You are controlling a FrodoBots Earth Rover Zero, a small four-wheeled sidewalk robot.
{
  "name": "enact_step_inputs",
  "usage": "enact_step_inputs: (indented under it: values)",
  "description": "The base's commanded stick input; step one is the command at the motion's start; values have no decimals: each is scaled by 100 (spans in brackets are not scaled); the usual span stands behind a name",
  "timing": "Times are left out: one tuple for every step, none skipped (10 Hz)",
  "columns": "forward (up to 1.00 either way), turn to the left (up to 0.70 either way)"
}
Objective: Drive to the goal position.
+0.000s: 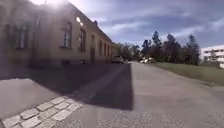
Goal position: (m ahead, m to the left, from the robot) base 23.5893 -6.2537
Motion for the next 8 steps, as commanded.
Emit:
enact_step_inputs:
  values:
    - [70,4]
    - [70,6]
    - [70,6]
    - [70,6]
    - [70,6]
    - [70,6]
    - [70,6]
    - [70,6]
